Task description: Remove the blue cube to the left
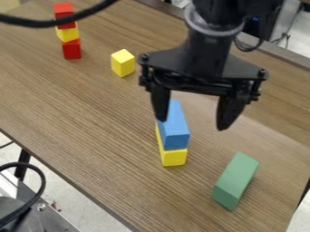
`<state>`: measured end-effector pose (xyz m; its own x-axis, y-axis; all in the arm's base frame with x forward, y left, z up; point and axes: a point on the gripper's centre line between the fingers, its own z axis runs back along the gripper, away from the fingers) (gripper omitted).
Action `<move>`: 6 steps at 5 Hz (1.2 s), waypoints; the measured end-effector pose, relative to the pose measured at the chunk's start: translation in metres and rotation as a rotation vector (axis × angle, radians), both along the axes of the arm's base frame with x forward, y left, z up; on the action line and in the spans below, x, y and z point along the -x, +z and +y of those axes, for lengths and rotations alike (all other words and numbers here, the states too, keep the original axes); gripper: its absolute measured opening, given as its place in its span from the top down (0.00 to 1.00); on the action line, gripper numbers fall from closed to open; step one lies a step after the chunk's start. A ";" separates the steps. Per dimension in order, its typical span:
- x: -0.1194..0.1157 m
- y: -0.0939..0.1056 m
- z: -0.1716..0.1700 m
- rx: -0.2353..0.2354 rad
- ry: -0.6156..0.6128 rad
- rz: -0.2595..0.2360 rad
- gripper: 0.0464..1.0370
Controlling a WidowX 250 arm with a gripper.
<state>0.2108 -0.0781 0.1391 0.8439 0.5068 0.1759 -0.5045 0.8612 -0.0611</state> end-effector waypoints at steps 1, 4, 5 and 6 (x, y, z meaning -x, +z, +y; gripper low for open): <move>-0.013 -0.007 0.002 0.010 0.003 -0.026 0.04; -0.021 -0.036 0.021 -0.072 -0.043 0.059 0.04; -0.026 -0.040 0.025 -0.077 -0.049 0.072 0.04; -0.031 -0.045 0.032 -0.066 -0.043 0.071 0.04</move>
<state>0.2418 -0.0462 0.0945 0.8762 0.4591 0.1466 -0.4680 0.8832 0.0316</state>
